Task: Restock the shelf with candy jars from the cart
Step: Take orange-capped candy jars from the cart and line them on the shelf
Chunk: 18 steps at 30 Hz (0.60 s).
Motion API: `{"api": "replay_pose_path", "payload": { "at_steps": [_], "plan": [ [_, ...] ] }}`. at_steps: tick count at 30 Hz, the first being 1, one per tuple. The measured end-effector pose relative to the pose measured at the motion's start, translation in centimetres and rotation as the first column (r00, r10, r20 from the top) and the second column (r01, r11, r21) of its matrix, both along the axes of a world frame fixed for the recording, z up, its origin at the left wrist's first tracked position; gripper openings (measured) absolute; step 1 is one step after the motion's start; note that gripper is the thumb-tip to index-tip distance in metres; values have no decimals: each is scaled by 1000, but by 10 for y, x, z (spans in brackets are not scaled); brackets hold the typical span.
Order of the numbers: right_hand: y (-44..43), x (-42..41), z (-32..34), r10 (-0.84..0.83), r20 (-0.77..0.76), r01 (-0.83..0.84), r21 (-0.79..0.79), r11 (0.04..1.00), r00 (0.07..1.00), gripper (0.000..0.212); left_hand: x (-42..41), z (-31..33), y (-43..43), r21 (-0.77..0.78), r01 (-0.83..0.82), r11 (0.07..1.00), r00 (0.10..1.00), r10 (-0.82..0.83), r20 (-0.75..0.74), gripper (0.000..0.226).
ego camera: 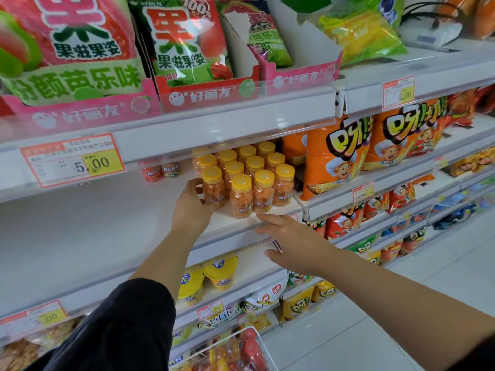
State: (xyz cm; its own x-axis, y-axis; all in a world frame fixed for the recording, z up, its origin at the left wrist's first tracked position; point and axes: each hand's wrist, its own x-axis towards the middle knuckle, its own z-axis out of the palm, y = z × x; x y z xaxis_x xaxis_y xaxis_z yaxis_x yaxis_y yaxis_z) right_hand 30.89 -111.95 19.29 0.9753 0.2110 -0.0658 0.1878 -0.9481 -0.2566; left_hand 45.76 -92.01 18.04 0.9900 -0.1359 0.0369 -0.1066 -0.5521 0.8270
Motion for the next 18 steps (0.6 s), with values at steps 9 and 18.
{"api": "replay_pose_path", "payload": {
  "at_steps": [9,18],
  "plan": [
    [27,-24,-23,31,129,-50,148,988,991,36,-69,17,48,-80,-30,996,976,46,211,45],
    [106,-51,-145,100,-365,-42,163,986,926,26,-212,-104,180,13,-181,983,967,180,-179,28]
  ]
}}
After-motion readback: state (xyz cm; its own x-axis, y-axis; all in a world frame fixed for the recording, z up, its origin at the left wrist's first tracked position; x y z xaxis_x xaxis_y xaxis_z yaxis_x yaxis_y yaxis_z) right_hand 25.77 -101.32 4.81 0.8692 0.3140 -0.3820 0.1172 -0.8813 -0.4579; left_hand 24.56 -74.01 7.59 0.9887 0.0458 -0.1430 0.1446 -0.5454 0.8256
